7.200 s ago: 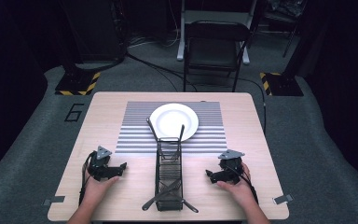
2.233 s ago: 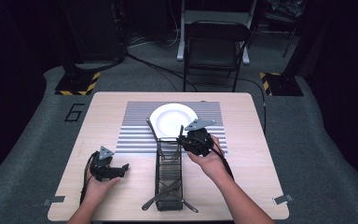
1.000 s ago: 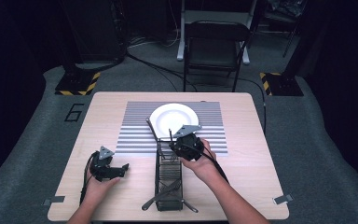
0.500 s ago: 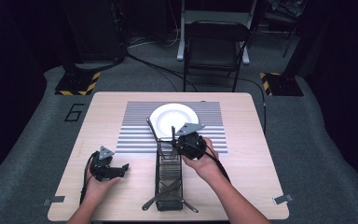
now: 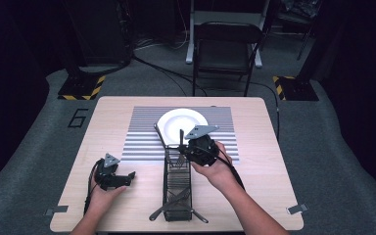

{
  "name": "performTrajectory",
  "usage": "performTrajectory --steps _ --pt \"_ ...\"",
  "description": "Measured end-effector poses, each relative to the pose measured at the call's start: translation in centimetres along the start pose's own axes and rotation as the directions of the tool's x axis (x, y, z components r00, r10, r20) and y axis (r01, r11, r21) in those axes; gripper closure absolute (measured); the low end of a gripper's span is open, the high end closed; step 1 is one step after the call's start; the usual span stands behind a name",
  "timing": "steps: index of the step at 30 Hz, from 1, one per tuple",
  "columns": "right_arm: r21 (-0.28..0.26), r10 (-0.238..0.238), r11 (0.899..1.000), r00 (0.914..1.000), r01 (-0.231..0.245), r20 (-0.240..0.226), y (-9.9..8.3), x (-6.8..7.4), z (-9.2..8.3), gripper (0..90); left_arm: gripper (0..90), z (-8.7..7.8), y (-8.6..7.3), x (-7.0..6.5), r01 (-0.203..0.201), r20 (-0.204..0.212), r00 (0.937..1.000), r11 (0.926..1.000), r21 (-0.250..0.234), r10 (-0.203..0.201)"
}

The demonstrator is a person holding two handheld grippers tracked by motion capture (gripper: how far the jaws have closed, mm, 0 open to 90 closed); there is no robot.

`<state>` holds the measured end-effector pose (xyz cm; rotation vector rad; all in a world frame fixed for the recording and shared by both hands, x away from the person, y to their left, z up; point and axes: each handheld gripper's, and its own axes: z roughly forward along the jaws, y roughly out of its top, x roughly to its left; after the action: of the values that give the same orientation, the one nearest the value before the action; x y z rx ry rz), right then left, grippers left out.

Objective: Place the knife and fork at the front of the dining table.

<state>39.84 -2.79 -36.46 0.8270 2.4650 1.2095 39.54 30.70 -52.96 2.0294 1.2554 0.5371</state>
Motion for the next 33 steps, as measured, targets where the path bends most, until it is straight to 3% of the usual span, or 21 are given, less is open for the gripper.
performTrajectory --steps 6,18,25,33 --pt "-0.006 -0.021 1.000 0.9997 0.021 -0.013 1.0 0.6 -1.0 86.9 8.6 -0.1 0.0 0.0 -0.003 0.001 1.0000 1.0000 0.007 0.003" --pt "-0.024 -0.019 1.000 0.9990 0.018 -0.040 2.8 0.4 -3.3 86.9 8.6 -0.1 0.0 0.0 -0.003 0.001 1.0000 1.0000 0.007 0.003" --pt "-0.030 -0.013 0.999 0.9994 0.012 -0.032 3.5 -0.2 -4.5 87.0 8.6 0.0 0.0 0.0 0.000 0.000 1.0000 1.0000 0.000 0.000" --pt "-0.020 0.008 1.000 1.0000 -0.008 -0.002 3.4 -2.0 -5.9 86.9 8.6 0.0 0.0 0.0 0.000 0.000 1.0000 1.0000 0.000 0.000"
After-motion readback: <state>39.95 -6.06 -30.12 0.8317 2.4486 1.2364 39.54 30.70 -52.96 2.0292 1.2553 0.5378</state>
